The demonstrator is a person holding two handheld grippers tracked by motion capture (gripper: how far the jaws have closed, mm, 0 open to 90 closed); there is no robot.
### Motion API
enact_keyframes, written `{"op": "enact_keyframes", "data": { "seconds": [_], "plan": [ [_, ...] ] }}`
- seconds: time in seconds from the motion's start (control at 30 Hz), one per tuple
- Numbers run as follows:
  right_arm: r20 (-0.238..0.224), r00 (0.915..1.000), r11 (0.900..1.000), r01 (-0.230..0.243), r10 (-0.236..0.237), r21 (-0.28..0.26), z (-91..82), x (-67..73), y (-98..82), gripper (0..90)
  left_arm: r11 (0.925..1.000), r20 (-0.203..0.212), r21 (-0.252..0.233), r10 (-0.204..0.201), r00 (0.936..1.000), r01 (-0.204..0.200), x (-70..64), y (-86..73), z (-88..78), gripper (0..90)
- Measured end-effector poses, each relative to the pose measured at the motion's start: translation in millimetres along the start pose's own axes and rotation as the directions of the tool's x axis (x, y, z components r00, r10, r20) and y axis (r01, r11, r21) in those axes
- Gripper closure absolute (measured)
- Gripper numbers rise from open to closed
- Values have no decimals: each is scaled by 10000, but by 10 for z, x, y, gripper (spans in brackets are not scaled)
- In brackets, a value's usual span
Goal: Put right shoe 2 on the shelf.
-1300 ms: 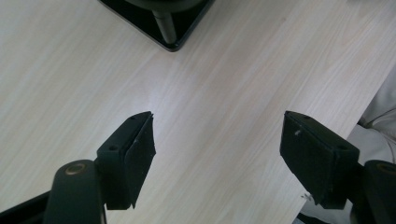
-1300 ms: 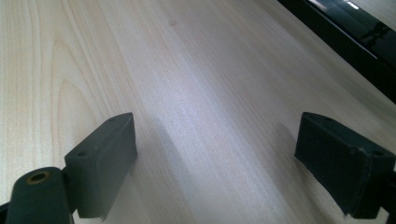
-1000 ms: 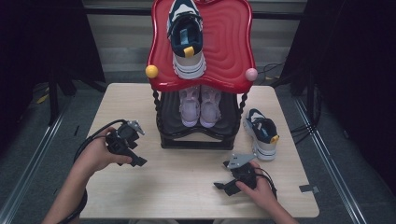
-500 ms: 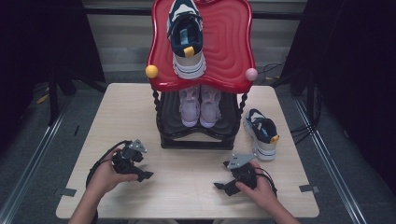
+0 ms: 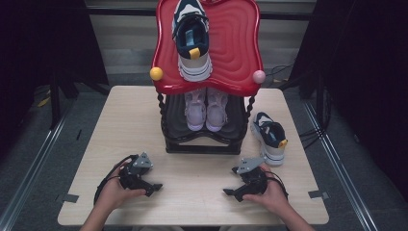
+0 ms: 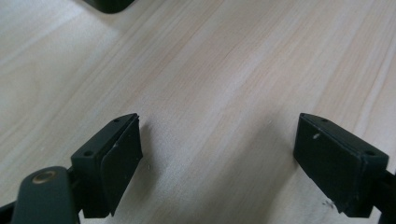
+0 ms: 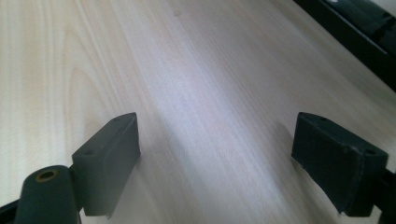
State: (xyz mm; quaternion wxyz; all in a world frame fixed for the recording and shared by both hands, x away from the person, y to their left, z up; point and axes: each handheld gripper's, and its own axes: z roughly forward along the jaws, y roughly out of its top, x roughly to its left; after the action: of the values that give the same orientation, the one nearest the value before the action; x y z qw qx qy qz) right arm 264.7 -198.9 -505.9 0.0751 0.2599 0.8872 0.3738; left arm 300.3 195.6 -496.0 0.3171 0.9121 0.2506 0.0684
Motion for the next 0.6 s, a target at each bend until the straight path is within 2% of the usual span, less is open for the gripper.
{"op": "enact_keyframes", "data": {
  "seconds": [0.1,0.3,0.43,0.6],
  "plan": [
    [-110,9999,9998,-42,44,217,-59,-35,-5,155,9988,-27,-482,-1,10000,0,0,-57,5,128],
    [-350,9992,9978,234,-212,623,-272,-114,-3,176,9943,-16,-1070,18,10000,-20,-8,-122,36,73],
    [-368,9985,9947,433,-400,937,-439,-168,34,182,9911,15,-1332,41,10000,-39,-5,-157,43,55],
    [-457,9965,9883,753,-698,1326,-625,-239,91,191,9914,-6,-1308,47,10000,-47,-7,-156,42,52]
  ]
}}
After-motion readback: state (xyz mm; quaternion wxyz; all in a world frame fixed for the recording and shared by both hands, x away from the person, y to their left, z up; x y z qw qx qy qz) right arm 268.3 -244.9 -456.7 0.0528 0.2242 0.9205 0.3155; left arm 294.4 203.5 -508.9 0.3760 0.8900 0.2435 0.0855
